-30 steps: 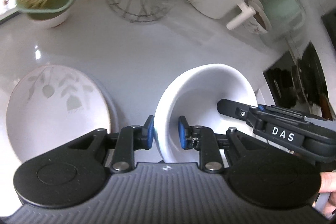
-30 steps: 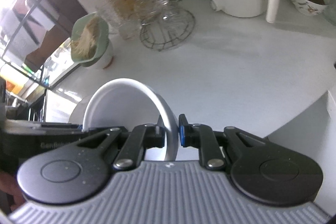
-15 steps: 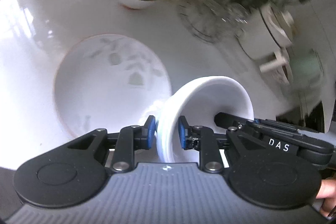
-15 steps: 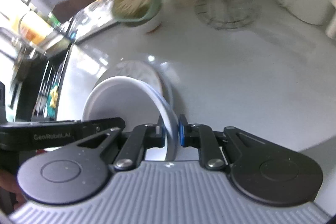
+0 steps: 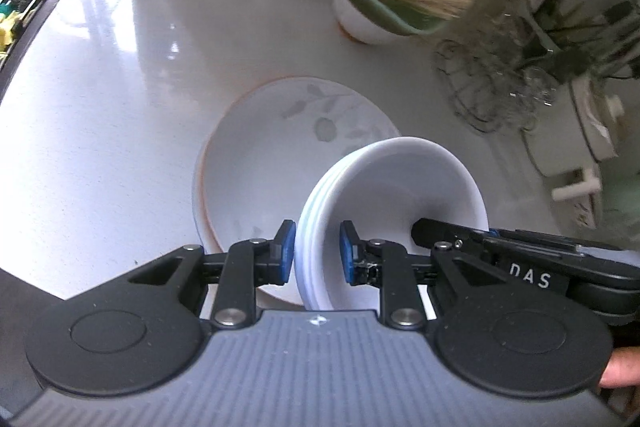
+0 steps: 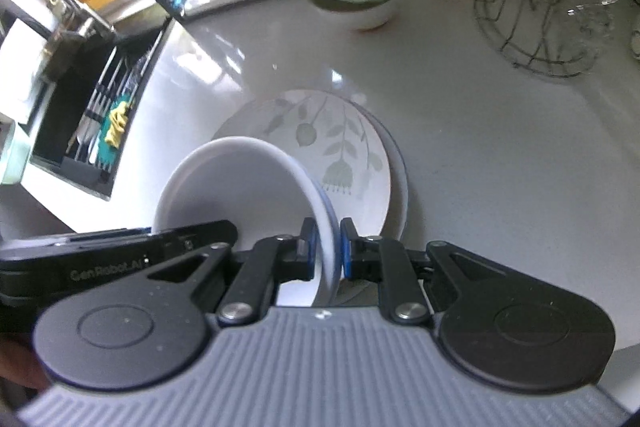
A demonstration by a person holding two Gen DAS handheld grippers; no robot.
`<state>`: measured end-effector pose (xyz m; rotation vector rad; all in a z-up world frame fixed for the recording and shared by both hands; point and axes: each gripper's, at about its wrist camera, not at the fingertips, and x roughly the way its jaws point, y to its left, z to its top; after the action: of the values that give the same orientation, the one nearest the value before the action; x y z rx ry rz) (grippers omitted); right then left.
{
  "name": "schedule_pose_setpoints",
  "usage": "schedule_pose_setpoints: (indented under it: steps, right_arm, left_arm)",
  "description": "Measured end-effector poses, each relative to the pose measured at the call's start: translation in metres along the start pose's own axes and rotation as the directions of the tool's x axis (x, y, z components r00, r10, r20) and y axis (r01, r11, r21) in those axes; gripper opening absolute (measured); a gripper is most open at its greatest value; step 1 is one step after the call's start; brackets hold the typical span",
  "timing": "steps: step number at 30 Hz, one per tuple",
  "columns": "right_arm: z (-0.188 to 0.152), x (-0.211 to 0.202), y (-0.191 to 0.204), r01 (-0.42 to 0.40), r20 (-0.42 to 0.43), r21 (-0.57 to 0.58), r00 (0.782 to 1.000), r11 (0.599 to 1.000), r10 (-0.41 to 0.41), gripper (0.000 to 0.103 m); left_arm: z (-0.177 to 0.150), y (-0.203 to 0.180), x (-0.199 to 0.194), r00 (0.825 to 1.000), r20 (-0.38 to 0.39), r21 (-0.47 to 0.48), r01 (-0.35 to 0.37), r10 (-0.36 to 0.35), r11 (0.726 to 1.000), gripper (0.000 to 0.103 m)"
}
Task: Organize plates and bowls
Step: 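Lift the bowl stack and carry it over the plate stack, then lower the bowl stack onto the leaf-pattern plates and open both grippers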
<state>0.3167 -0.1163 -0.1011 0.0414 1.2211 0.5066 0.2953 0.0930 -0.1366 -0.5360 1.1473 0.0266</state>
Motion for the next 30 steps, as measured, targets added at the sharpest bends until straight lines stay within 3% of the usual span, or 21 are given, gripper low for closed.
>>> schedule_pose_setpoints:
  steps: [8, 14, 24, 28, 30]
  right_arm:
    - [0.016, 0.025, -0.001, -0.014, -0.024, -0.04, 1.0, 0.999, 0.013, 0.015]
    - [0.024, 0.042, -0.005, -0.016, -0.031, -0.039, 0.999, 0.999, 0.014, 0.016]
    - [0.025, 0.053, -0.006, -0.013, -0.046, -0.049, 0.999, 0.999, 0.01, 0.017]
    - [0.026, 0.048, -0.002, 0.007, -0.033, -0.063, 0.999, 0.998, -0.009, 0.018]
    - [0.026, 0.043, 0.0, 0.024, -0.018, -0.059, 1.0, 0.998, -0.025, 0.027]
  left_arm:
    - [0.013, 0.01, 0.027, 1.0, 0.008, -0.064, -0.013, 0.014, 0.998, 0.026]
    - [0.019, 0.005, 0.044, 0.998, 0.003, -0.035, -0.066, 0.066, 0.997, 0.026]
    - [0.02, 0.007, 0.051, 0.998, -0.01, -0.042, -0.066, 0.066, 0.997, 0.026]
    - [0.019, 0.009, 0.042, 0.999, 0.012, -0.052, -0.051, 0.052, 0.997, 0.044]
    - [0.019, 0.007, 0.034, 0.999, 0.029, -0.038, -0.04, 0.041, 0.998, 0.045]
